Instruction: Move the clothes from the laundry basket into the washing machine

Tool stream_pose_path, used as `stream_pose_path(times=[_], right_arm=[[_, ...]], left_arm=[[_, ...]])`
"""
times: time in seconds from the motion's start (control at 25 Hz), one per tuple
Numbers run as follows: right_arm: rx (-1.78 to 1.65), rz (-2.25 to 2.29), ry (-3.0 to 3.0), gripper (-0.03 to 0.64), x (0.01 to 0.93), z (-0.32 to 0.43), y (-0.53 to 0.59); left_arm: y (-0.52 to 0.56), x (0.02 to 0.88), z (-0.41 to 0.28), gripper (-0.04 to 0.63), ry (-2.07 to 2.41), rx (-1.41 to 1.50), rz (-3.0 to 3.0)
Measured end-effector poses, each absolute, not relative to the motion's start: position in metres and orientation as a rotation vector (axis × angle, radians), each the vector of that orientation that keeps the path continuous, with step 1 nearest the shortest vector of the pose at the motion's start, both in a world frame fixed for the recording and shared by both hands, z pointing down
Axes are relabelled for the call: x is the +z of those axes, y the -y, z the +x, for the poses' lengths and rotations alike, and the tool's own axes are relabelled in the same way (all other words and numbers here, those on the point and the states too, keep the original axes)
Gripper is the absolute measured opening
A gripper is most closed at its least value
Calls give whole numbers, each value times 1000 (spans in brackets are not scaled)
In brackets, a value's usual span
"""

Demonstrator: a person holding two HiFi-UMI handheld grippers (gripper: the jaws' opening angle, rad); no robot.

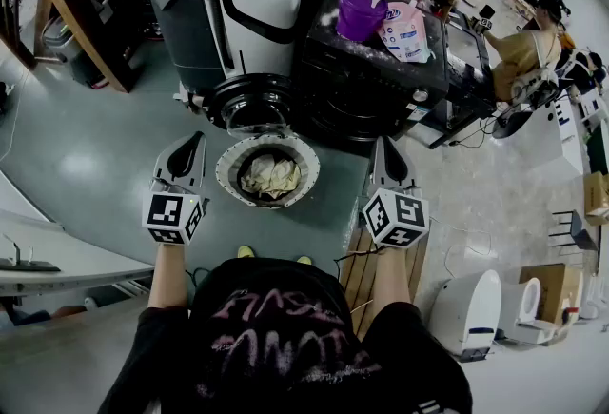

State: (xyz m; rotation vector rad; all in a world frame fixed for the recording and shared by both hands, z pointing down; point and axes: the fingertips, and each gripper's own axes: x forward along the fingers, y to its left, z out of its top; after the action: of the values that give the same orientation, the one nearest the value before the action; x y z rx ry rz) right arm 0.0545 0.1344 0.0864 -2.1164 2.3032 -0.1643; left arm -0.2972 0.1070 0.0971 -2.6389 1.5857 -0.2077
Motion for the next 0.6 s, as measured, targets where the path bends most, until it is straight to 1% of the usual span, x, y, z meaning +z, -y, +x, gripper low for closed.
stream_pose_path(times=[0.6], right_arm=[[-156, -2107, -2315, 3, 85, 51, -133]], left_arm=[[-107, 90, -308, 11, -1602, -194, -2611]])
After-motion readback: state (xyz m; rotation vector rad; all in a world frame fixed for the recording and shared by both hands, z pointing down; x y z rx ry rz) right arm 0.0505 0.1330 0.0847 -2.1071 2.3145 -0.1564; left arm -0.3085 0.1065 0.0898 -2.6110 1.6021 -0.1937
